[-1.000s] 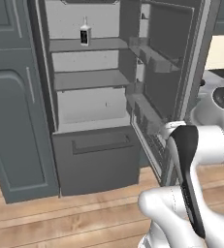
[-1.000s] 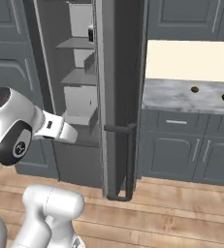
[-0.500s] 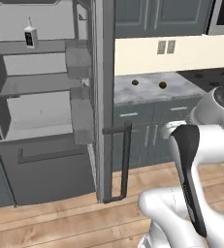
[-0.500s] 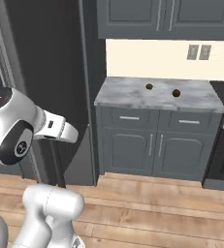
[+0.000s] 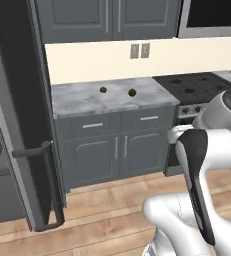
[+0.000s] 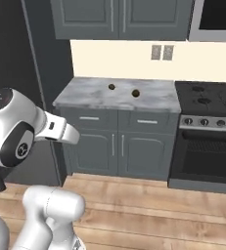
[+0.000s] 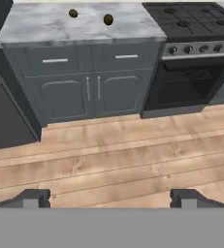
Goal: Place the liquor on the top shelf of the fridge to keep it out of children's reach, and place the avocado and kiwi on lower shelves for easy access.
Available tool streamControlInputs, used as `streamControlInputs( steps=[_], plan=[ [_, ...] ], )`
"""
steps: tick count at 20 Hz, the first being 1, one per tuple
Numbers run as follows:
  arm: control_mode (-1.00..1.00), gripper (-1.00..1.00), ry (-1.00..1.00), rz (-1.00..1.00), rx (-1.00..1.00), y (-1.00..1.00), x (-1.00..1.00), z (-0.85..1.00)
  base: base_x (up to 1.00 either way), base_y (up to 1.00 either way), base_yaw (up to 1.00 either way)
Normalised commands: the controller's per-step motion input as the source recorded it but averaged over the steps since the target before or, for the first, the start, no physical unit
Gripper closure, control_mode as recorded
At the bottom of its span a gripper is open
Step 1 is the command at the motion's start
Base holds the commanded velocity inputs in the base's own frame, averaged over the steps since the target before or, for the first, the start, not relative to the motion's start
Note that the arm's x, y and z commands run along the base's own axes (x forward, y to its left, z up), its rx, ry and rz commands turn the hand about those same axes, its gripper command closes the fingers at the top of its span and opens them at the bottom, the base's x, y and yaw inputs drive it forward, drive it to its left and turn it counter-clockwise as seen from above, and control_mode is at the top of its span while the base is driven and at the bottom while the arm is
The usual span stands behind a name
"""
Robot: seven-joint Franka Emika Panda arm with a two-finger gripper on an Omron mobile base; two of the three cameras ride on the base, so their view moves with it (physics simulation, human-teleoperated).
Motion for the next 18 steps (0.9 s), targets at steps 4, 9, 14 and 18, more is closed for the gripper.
streamControlInputs(
  steps=[4,9,14,18],
  plan=[
    [1.0,-1.0,0.0,0.0,0.0,0.0,0.0,0.0,0.73,-0.65,0.0],
    [1.0,-1.0,0.0,0.0,0.0,0.0,0.0,0.0,0.86,-0.38,0.0],
    [1.0,-1.0,0.0,0.0,0.0,0.0,0.0,0.0,0.9,-0.16,0.0],
    [1.0,-1.0,0.0,0.0,0.0,0.0,0.0,0.0,0.91,-0.01,0.03]
  ],
)
